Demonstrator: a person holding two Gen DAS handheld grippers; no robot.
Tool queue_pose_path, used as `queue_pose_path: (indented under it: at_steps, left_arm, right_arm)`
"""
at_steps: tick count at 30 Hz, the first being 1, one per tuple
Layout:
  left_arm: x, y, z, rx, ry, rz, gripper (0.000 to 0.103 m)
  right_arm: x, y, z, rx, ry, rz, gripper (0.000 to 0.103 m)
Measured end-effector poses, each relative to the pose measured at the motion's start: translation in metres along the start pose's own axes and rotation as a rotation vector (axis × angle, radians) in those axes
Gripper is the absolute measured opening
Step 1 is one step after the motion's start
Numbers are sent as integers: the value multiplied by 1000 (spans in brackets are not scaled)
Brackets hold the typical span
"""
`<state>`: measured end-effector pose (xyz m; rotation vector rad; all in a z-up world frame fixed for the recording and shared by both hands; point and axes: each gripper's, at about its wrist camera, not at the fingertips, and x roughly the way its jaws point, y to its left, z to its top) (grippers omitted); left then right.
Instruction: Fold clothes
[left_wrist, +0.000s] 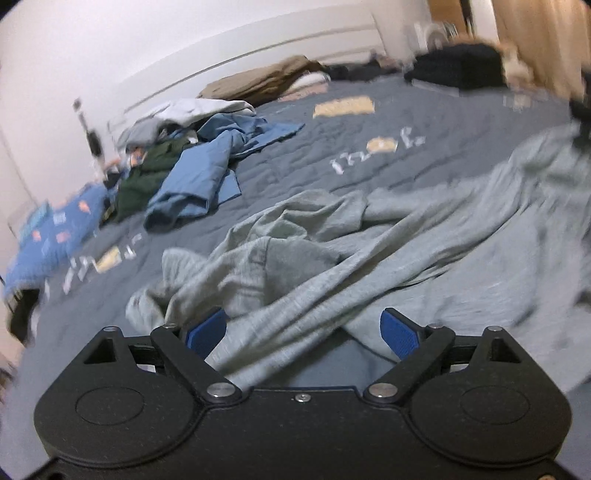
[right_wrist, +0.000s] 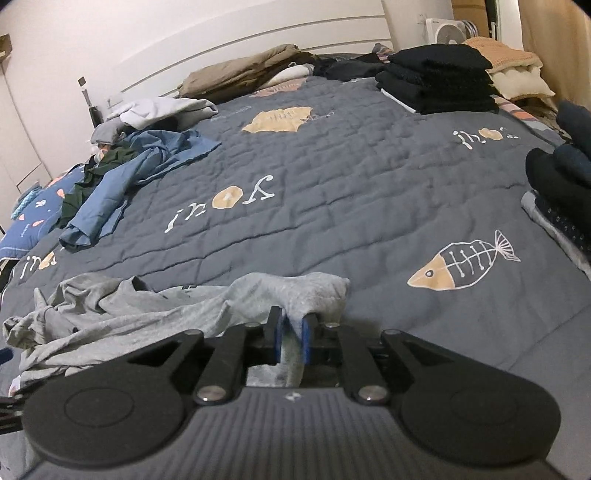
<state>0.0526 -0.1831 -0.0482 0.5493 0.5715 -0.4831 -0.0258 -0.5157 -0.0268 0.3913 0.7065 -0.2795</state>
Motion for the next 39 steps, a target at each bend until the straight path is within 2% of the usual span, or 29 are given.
queue_pose_path:
  at_steps: [2, 4, 6, 8, 9, 12, 13, 15, 19, 23, 26, 28, 31, 32, 33, 34, 35, 37, 39]
  left_arm:
    - [15, 0, 0, 38, 32, 19, 84]
    - [28, 2, -1, 55, 68, 18, 71]
    - [24, 8, -2, 7, 72, -11, 64]
    - [21, 15, -3, -42, 76, -41, 39]
    - [19, 18, -3, -66, 77, -55, 19]
    - [13, 28, -4, -138, 83, -100, 7]
    - [11, 31, -5, -163, 85, -114, 6]
    - [6, 38, -5, -213, 84, -150, 6]
    - [-57, 25, 11, -295, -43, -456, 6]
    - [-110, -33, 18, -262, -88, -805, 6]
    - [-137, -94, 10, -165, -52, -970, 6]
    - [-141, -127, 0, -125, 5, -1003, 6]
    - [-133, -163, -20, -22, 151, -915, 8]
    - [-131, -167, -27, 21, 168, -885, 10]
    - [-131, -164, -31, 31, 168, -862, 16]
    - [-131, -159, -34, 36, 167, -840, 26]
    - [-131, -147, -33, 4, 156, -833, 33]
    - [-130, -121, -28, -59, 127, -808, 67]
    - [-127, -93, -13, -92, 63, -749, 70]
  right_arm:
    - [-3, -6, 3, 19, 2, -2, 21]
    - [-7, -14, 7, 39, -3, -6, 27]
    - [-13, -19, 11, 46, -25, -9, 36]
    - [-19, -24, 15, 56, -52, -5, 42]
    - [-22, -26, 16, 63, -63, 0, 42]
    - [-25, -30, 18, 88, -74, 31, 45]
    - [-25, -31, 18, 94, -71, 36, 46]
    - [-25, -32, 18, 103, -70, 43, 46]
    - [-33, -36, 19, 122, -93, 46, 47]
    - [-36, -39, 20, 131, -100, 50, 48]
    - [-37, -39, 19, 123, -96, 53, 48]
    - [-37, -39, 18, 117, -90, 55, 48]
    - [-35, -39, 15, 105, -79, 54, 48]
    - [-34, -39, 15, 99, -73, 50, 48]
    - [-33, -39, 14, 94, -68, 46, 49]
    - [-31, -39, 13, 89, -64, 43, 49]
    - [-29, -39, 12, 86, -60, 41, 49]
    - [-25, -39, 11, 78, -53, 41, 50]
    - [-19, -36, 9, 59, -45, 43, 51]
